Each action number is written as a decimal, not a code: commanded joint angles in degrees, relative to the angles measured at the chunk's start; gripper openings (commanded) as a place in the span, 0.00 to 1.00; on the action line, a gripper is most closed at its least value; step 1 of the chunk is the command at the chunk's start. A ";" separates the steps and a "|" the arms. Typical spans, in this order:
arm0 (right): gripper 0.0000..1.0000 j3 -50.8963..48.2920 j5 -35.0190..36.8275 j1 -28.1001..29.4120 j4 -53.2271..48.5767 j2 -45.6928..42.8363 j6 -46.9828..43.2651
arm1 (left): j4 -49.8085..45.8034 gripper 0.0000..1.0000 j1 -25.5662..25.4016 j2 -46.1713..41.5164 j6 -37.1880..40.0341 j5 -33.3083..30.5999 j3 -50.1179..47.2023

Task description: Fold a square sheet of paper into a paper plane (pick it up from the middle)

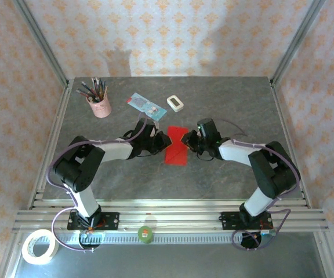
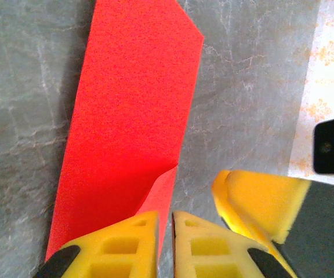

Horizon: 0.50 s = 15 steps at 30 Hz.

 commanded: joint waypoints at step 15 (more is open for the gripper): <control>0.41 -5.86 6.31 2.52 5.60 -4.48 14.77 | -17.76 0.12 4.36 13.19 15.59 1.34 15.36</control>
